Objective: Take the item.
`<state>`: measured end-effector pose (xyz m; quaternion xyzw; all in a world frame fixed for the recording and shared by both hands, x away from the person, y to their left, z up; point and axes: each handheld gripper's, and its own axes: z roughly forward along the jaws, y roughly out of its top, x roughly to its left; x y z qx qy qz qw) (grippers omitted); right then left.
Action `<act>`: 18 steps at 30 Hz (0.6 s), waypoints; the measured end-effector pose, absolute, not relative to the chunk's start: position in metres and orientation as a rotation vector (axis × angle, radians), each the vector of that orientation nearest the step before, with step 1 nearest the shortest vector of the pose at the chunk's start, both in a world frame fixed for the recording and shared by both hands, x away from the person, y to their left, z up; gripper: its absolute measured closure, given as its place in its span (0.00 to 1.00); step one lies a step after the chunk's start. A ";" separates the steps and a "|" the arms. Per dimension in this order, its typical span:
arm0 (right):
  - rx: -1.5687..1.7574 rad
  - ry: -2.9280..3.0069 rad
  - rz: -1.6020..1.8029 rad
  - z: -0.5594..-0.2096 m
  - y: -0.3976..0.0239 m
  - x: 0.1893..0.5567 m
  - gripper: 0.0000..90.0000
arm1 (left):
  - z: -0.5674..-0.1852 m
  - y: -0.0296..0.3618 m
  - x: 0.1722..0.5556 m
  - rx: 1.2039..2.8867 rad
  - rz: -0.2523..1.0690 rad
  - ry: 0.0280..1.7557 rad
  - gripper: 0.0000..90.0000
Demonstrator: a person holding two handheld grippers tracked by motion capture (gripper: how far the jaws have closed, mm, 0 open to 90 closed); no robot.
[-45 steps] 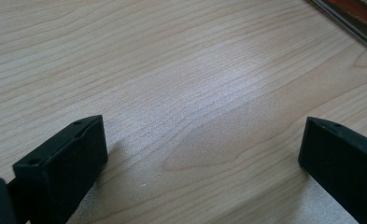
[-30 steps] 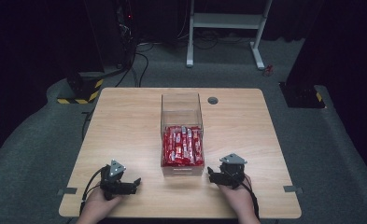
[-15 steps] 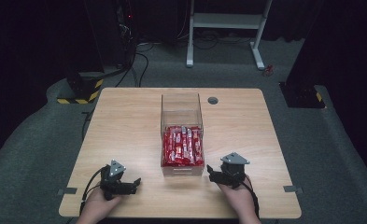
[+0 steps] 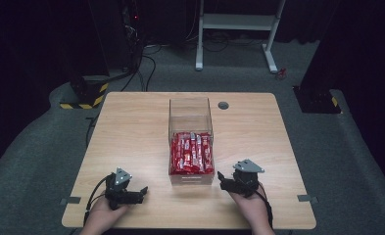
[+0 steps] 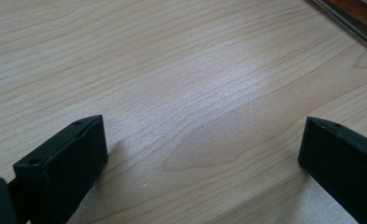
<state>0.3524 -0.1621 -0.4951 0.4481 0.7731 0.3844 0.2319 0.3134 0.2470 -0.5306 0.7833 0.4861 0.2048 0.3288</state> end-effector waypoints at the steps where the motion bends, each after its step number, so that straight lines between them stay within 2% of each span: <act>1: 1.238 2.117 1.064 -0.493 -0.163 0.352 0.15 | -0.531 0.247 0.313 2.053 0.535 1.271 0.02; 18: 1.190 2.069 1.107 -0.473 -0.164 0.347 0.16 | -0.530 0.247 0.314 2.053 0.537 1.274 0.02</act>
